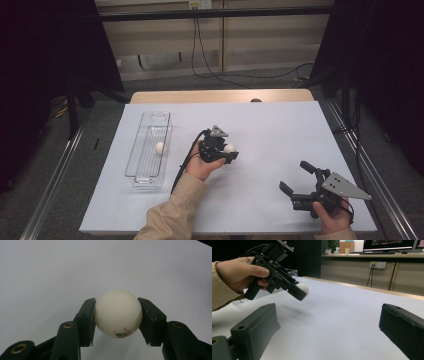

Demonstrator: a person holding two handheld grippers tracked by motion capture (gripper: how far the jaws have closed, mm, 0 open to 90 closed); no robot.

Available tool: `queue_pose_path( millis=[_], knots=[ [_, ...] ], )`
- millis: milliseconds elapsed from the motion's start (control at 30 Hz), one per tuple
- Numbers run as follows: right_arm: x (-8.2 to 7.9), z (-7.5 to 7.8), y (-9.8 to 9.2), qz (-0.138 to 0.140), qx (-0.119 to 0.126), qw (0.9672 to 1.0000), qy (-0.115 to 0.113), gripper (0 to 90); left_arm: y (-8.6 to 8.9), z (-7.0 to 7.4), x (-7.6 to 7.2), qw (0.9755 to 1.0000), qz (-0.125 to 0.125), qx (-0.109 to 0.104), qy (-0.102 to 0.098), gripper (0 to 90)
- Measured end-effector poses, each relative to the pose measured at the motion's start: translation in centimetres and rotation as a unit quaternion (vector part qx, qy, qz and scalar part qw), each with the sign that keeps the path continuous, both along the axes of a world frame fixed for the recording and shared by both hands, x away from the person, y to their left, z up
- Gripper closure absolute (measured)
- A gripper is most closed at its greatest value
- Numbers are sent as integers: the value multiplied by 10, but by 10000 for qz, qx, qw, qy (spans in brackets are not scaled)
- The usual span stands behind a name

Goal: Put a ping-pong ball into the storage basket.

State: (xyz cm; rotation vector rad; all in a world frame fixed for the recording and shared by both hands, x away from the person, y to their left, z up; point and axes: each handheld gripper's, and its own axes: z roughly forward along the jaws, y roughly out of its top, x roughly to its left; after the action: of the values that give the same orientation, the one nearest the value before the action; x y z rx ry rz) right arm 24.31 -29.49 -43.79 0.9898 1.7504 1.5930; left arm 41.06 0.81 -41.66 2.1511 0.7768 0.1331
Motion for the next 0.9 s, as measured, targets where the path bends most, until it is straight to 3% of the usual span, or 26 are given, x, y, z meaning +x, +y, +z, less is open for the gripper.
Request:
queue_pose_path(
  millis=[900],
  knots=[
    [-1,0,-2,-6,10,10000,22,16,14,8,4,9997,198,-83,140,510]
  ],
)
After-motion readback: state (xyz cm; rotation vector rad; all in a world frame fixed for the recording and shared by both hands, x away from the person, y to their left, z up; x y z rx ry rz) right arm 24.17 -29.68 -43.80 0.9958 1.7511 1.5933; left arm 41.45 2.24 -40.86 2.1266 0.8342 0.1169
